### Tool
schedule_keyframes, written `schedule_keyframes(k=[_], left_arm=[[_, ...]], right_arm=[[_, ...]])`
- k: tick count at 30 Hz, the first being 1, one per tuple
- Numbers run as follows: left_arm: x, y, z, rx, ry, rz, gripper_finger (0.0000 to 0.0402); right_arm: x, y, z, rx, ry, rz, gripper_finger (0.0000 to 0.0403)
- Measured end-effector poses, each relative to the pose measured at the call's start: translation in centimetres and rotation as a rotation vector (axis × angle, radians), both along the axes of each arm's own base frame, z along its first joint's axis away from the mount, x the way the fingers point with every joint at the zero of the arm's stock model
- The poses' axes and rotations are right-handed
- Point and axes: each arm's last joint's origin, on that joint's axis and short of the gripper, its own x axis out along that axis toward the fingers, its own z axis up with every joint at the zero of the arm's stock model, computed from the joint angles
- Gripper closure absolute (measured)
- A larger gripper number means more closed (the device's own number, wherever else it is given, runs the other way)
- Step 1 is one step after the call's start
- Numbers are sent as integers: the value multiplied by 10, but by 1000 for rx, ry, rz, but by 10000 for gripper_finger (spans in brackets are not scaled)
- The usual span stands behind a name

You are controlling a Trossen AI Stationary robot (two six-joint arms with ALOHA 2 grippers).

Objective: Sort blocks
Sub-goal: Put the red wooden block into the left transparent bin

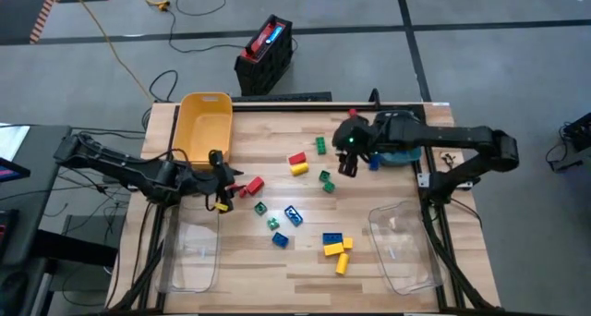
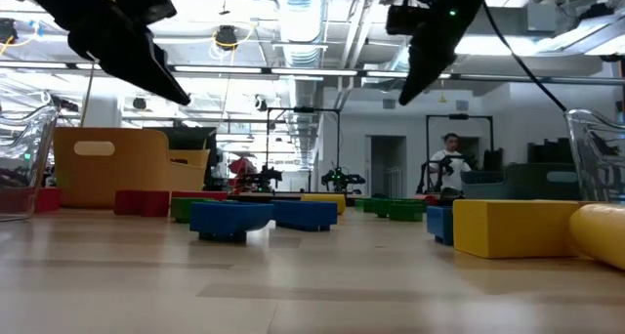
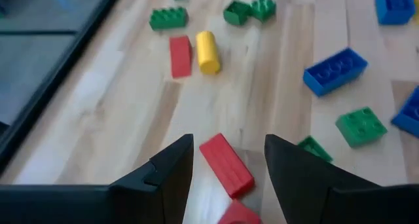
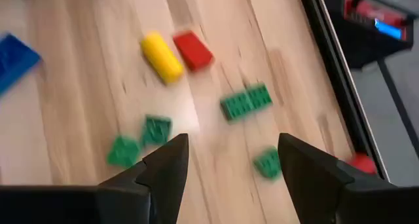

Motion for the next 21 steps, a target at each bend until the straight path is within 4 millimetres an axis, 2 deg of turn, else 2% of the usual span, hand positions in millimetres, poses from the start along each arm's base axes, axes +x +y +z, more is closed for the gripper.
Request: schedule_keyframes(k=[5,11,15,21], left_arm=[[12,5,-7,-14,49,1,217],[27,10,-12,33,37,-3,217],[40,13,-14,42,-11,-13,217],[63,20,-23,21,36,-20,217]], right_arm=[[30,21,-17,25,-43,114,154],[59,22,-47,26,62,182,154],[64,27,-47,10,64,206,154],[57,45,-44,-40,-86,196,154]])
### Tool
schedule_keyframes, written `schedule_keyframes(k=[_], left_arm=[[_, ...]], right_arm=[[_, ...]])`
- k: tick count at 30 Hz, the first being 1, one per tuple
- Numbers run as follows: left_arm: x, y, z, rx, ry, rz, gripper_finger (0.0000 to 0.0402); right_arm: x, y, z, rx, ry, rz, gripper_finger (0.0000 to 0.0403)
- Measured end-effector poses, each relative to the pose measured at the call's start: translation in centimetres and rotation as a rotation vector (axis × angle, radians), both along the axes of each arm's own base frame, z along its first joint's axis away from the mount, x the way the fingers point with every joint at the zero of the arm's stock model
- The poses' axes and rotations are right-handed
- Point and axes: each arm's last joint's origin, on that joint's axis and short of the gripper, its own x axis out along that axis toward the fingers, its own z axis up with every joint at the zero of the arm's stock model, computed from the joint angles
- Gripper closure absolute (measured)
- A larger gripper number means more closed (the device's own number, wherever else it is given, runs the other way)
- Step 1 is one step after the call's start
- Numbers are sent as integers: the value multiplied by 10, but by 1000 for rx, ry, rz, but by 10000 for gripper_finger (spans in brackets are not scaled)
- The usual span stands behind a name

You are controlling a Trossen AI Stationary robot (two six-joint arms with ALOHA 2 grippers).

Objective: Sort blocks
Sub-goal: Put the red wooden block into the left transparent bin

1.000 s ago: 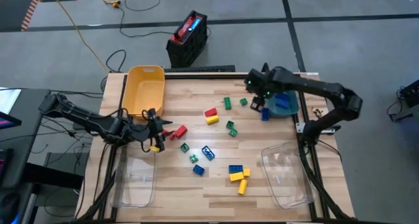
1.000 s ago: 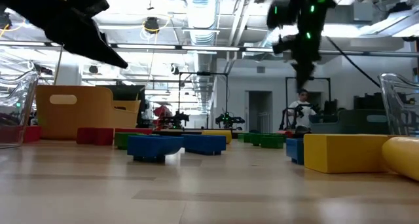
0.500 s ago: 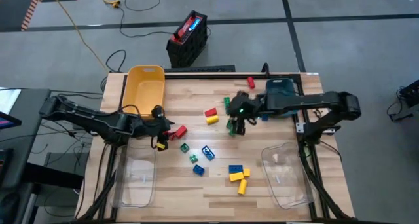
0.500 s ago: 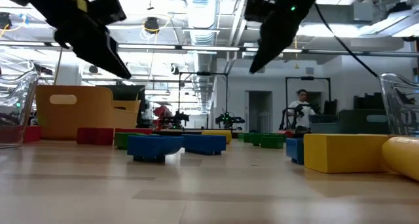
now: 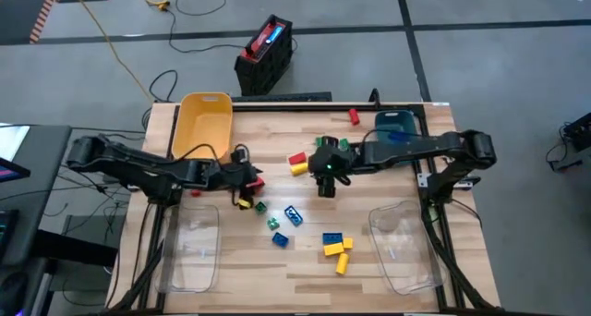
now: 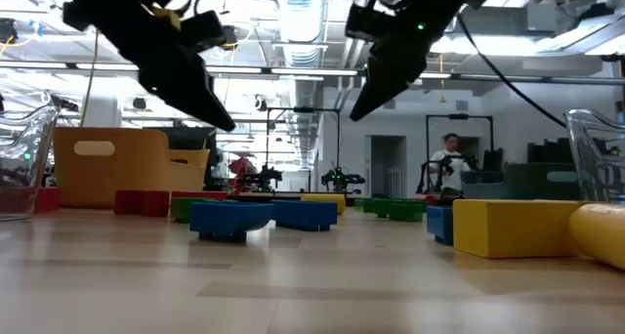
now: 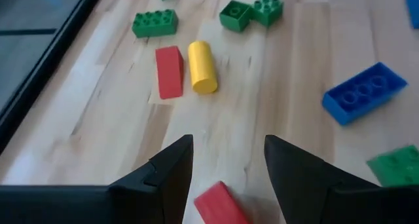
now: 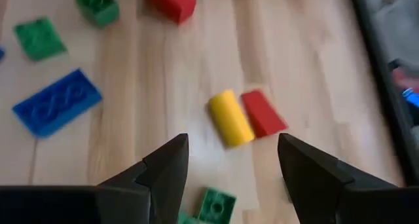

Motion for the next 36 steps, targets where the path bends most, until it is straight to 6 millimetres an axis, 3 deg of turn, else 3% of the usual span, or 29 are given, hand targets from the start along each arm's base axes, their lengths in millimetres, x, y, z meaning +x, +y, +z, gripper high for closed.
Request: schedule_keyframes(k=[6,17,24,36], left_arm=[[32,11,-2,5,34,21,217],[82,32,-27,-85,43,-17,217],[110,36,-38,-43,67,-38,217],[112,65,-38,-88,14,-1,217]], right_arm=[[-17,10,-12,-40,-91,-36,154],[-49,24,1,-99,-248,-140,154],[-57,36,-20,-106,-379,-147,154],[-64,46,-20,-125,-399,-150,154]])
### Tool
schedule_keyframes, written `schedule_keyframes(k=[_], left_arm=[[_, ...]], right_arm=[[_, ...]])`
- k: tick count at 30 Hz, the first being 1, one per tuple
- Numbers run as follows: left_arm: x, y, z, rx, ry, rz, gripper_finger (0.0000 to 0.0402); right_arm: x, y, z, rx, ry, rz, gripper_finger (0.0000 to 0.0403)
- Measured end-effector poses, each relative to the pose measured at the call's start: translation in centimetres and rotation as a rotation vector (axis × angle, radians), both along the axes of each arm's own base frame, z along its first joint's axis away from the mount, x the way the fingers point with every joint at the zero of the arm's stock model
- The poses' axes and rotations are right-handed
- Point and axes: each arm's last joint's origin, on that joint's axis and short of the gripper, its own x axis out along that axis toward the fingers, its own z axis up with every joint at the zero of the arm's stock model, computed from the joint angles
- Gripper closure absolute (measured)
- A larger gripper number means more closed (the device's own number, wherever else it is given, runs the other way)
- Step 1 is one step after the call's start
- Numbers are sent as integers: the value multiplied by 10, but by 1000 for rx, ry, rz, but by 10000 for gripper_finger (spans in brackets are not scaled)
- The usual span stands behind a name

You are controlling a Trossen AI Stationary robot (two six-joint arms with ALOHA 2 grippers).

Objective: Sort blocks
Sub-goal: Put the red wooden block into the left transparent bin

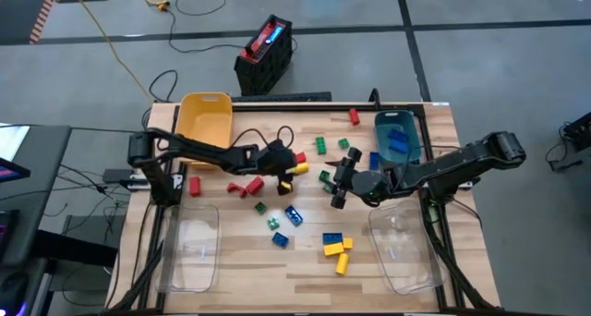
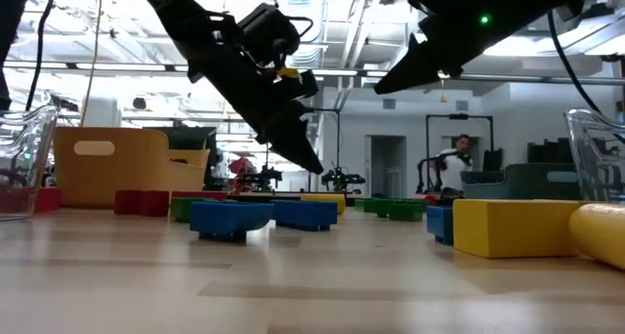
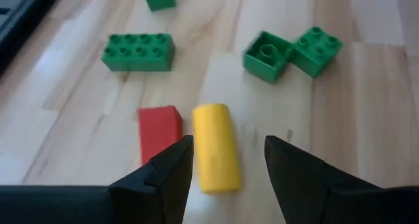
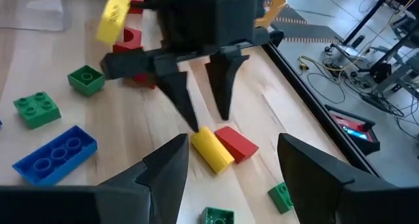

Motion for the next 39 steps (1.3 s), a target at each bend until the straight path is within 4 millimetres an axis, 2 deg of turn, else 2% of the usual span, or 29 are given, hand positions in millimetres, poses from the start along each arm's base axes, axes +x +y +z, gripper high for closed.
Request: schedule_keyframes(k=[5,12,21,25,29,33,36,39], left_arm=[[2,2,2,-2,-35,-42,217],[12,2,-30,-38,-4,-49,217],[17,4,-42,-23,-14,-15,216],[15,-2,-35,-50,-8,-38,216],[11,-14,-18,-41,-23,-69,216],[7,-17,-6,-22,-25,-65,216],[1,-19,-3,-7,27,-73,216],[-13,-21,-3,-53,163,-104,216]], right_arm=[[0,0,0,9,-6,-4,154],[0,1,1,10,-15,-3,154],[-1,6,0,10,-8,16,154],[-1,6,0,13,-5,15,154],[-1,6,0,13,-3,15,154],[-1,6,0,1,-6,-7,154],[-3,7,0,-9,-2,-18,154],[-8,10,2,3,8,-12,154]])
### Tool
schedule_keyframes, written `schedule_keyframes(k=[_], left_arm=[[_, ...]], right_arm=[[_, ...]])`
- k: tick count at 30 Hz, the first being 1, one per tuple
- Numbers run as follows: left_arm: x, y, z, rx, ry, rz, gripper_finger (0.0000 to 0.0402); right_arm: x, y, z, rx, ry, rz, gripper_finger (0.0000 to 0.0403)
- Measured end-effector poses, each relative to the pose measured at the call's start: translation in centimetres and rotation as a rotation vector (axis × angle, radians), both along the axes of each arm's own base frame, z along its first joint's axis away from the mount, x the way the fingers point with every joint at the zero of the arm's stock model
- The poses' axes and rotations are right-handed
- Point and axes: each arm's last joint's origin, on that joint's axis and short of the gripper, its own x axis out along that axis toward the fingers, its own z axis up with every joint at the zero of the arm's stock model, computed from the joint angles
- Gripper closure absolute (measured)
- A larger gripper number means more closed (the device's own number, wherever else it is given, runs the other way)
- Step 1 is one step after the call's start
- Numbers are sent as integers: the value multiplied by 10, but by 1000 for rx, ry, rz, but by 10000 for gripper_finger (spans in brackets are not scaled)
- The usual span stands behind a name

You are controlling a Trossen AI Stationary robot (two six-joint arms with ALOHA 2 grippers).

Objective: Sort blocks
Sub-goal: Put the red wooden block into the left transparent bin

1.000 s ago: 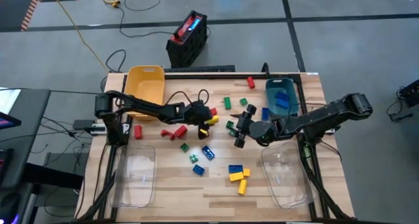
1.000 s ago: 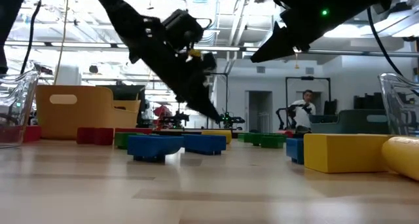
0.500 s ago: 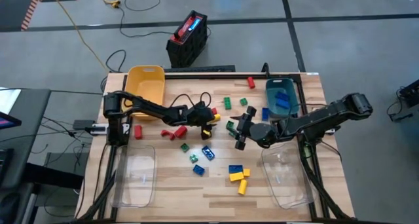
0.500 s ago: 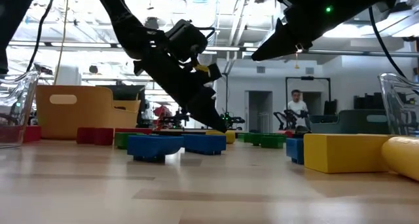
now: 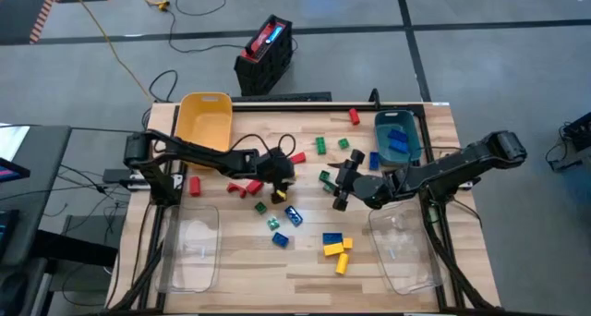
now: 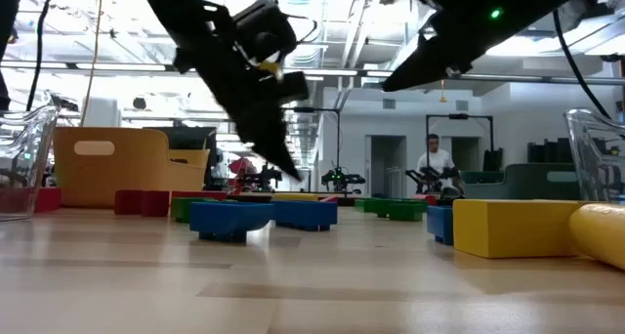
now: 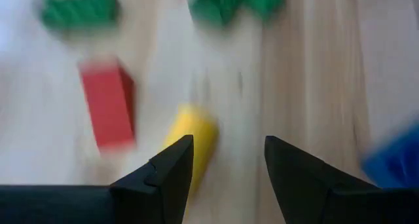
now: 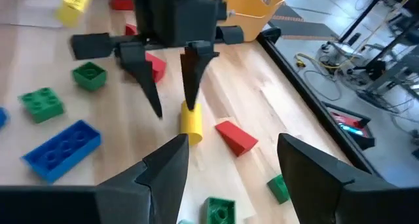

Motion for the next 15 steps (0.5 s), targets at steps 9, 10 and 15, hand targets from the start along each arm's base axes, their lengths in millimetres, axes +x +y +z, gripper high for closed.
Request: schedule_keyframes(k=[9,10,15], left_arm=[[-43,-15,31,-72,184,109,216],[-46,-15,35,-80,177,140,216],[-58,-16,42,-98,213,228,207]], right_arm=[[-6,3,7,24,-33,-13,154],[-5,3,6,24,-42,-17,154],[4,7,-2,26,-49,-13,154]])
